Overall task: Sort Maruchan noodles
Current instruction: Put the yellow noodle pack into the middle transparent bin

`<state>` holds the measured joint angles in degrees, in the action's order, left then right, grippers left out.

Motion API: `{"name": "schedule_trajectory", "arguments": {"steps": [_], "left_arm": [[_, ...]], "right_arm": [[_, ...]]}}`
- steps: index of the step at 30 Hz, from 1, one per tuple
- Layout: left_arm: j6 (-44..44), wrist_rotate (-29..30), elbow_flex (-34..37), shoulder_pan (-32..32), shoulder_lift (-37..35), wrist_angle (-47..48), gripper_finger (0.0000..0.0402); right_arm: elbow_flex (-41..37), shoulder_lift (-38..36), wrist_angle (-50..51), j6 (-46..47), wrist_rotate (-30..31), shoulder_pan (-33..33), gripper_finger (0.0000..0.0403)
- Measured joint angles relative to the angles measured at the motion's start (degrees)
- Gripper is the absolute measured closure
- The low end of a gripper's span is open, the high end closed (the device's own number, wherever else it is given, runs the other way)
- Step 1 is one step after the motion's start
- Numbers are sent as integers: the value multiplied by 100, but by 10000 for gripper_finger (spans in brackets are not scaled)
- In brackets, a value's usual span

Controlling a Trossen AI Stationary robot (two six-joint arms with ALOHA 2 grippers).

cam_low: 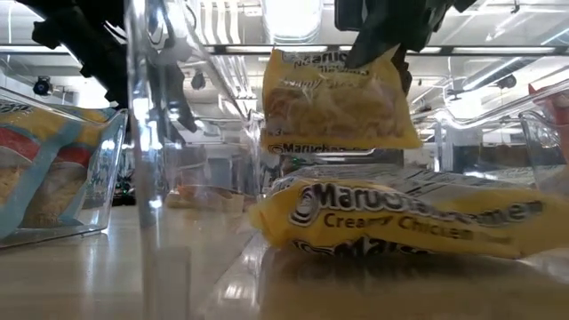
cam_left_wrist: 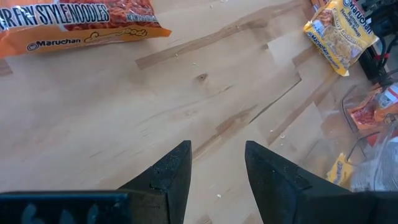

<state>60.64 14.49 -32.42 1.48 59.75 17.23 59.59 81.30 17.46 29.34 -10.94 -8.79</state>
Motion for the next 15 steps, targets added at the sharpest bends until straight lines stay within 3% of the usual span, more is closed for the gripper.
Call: {"name": "schedule_trajectory", "arguments": {"steps": [15], "left_arm": [[-315, -156, 0, 2, -13, 88, 268]], "right_arm": [[-4, 641, 6, -122, 83, -322, 294]]}}
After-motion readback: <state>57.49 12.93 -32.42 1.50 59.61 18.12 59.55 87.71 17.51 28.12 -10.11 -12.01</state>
